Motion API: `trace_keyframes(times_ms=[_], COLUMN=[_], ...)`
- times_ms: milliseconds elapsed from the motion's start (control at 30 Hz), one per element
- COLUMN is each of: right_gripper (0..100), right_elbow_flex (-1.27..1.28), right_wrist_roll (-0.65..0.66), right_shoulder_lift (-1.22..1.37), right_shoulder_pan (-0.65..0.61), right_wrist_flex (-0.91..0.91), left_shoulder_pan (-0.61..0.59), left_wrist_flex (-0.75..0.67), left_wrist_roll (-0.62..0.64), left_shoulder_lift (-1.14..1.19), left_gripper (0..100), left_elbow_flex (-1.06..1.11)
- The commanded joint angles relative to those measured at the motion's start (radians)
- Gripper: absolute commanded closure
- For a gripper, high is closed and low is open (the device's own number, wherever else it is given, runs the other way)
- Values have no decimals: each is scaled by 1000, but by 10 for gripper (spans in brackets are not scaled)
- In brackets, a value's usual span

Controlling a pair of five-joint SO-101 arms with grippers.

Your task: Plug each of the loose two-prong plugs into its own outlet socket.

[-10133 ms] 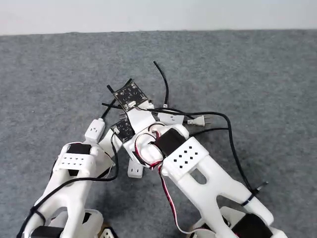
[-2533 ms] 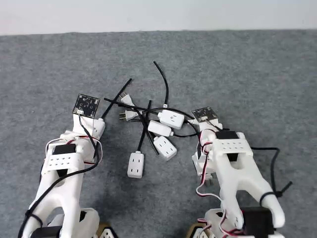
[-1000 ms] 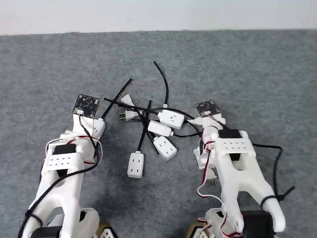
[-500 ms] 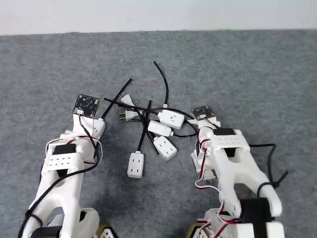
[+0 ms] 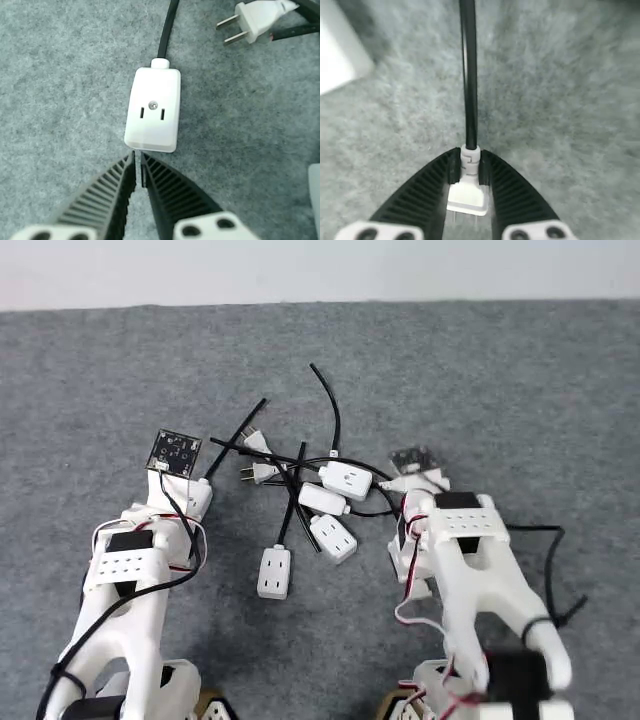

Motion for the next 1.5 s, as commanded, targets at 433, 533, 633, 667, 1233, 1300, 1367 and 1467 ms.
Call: trace_keyframes(times_ms=[433,533,633,667,1233,1300,1367,1467], right_gripper=[991,991,991,991,991,991,991,991], right_elbow_flex=[-384,-336,-270,-249,-209,-209,-209,-206], right_wrist_roll=[-153,-227,-275,-288,-353,-354,-358,-404], right_shoulder_lift=[-440,-440,-440,-440,-200,-200,-199,-189], right_shoulder_pan=[-507,-596,-661,-677,-745,-743,-727,-697], right_wrist_flex=[110,8,-73,-97,-220,-220,-223,-232], left_shoulder_pan=[9,43,63,74,137,135,135,133], left_wrist_flex=[414,411,364,348,224,218,216,186], left_wrist_roll=[-310,-394,-420,-422,-497,-494,-494,-474], left_shoulder_lift=[422,361,273,244,-261,-288,-310,-336], left_gripper=[986,986,986,986,987,987,987,987], left_elbow_flex=[-435,-372,-285,-257,134,148,163,182])
